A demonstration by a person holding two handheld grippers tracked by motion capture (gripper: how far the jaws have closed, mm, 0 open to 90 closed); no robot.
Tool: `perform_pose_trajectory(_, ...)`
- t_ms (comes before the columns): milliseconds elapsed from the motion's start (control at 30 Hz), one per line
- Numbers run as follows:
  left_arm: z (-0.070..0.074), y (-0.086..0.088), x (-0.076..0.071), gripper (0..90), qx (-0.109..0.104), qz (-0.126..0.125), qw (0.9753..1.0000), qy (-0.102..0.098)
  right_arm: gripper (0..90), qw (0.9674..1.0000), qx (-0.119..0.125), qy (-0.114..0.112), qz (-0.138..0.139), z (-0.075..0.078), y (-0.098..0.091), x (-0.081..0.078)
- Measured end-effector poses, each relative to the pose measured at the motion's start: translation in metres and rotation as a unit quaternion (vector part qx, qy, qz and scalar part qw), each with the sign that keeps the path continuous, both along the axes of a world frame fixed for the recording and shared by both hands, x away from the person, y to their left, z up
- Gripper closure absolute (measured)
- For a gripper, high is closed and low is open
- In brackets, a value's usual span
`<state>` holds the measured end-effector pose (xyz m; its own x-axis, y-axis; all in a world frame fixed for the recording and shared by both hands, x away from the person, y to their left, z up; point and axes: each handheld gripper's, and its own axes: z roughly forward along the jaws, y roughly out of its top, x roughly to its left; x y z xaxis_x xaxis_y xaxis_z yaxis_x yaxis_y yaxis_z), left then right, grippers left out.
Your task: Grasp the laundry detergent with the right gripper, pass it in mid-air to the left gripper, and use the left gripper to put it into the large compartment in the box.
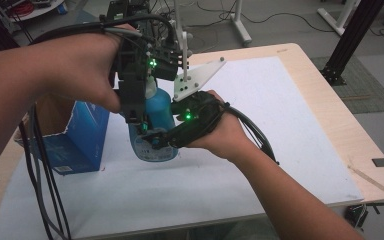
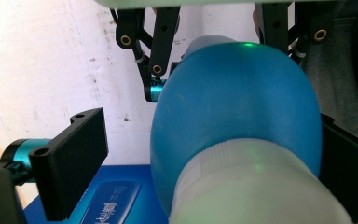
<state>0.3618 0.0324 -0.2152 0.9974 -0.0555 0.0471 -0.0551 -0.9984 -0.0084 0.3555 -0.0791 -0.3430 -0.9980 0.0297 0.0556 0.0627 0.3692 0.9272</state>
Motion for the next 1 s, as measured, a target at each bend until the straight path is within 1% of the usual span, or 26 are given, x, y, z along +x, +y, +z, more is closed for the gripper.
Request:
perform_pose_trajectory(167, -0.0002, 0.0, 0.0005, 5.4, 0.0, 0.001, 1.0, 0.001, 47.8, 1.0, -0.001, 0.0, -0.001, -0.0001, -0.0006, 0.0007)
perform_pose_trajectory(200, -0.0004, 0.0003, 0.0002, 8.4, -0.004, 0.003, 1.0, 0.002, 47.8, 1.0, -0.001, 0.0, -0.001, 0.0, -0.0008, 0.0008)
perform_pose_trajectory(233, 0.0008, -0.0003, 0.0009, 12.3, 0.0, 0.0, 1.0, 0.007, 47.9, 1.0, -0.001, 0.0, -0.001, 0.0, -0.0009, 0.0008)
perform_pose_trajectory(267, 0.0007, -0.0004, 0.0008, 12.9, -0.001, 0.0, 1.0, 0.007, 47.9, 1.0, 0.0, 0.0, -0.002, 0.0001, -0.0011, 0.001)
perform_pose_trajectory(367, 0.001, -0.0012, 0.0009, 13.0, -0.002, -0.003, 1.0, 0.002, 47.9, 1.0, 0.001, -0.001, -0.002, 0.0001, -0.0013, 0.001)
perform_pose_trajectory(433, 0.0011, -0.0017, 0.0009, 12.9, 0.0, -0.002, 1.0, 0.004, 47.9, 1.0, 0.001, -0.001, -0.003, 0.0002, -0.0013, 0.001)
perform_pose_trajectory(567, 0.0, -0.0024, 0.0007, 13.0, 0.002, -0.002, 1.0, 0.001, 47.9, 1.0, 0.002, 0.002, -0.004, 0.0003, -0.0014, 0.0008)
perform_pose_trajectory(667, -0.0001, -0.0026, 0.0001, 16.1, 0.002, -0.001, 1.0, 0.002, 47.9, 1.0, 0.002, 0.002, -0.004, 0.0003, -0.0012, 0.0007)
perform_pose_trajectory(1000, 0.0004, -0.0036, -0.0003, 17.6, 0.004, -0.001, 1.0, -0.002, 47.9, 1.0, 0.005, -0.001, -0.003, 0.0005, -0.0016, 0.0011)
